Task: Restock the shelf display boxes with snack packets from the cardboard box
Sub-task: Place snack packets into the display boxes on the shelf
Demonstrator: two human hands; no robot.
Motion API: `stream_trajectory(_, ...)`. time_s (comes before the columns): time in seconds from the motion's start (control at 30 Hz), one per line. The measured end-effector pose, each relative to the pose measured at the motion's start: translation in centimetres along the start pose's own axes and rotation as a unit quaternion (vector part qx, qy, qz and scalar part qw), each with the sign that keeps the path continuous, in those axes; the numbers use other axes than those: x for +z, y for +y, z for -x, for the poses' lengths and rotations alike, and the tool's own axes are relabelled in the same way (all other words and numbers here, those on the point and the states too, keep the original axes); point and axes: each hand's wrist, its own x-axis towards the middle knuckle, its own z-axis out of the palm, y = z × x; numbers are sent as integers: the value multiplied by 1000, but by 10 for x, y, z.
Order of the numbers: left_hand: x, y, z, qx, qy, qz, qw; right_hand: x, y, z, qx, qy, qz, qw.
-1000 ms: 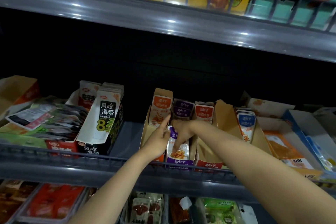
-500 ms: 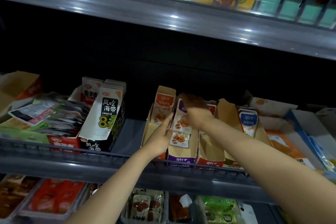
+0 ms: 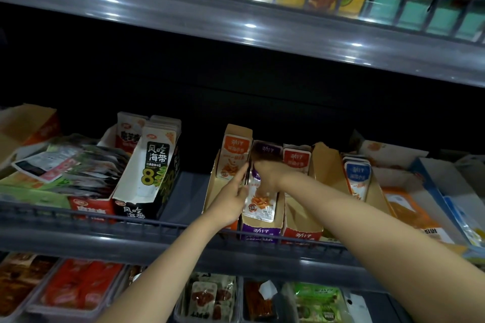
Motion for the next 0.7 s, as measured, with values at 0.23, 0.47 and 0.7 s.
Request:
stream_trajectory(0.23, 1, 5, 3, 2, -6, 4, 1000, 1, 4, 3, -16, 32, 7, 999)
stream_trajectory(0.47, 1, -9, -3, -9, 4, 12, 1000, -7, 12, 3, -55, 189, 42, 979)
stream_trajectory(0.7, 0, -9, -3, -5, 4, -2, 1000, 10, 20, -5, -80, 225, 81, 968)
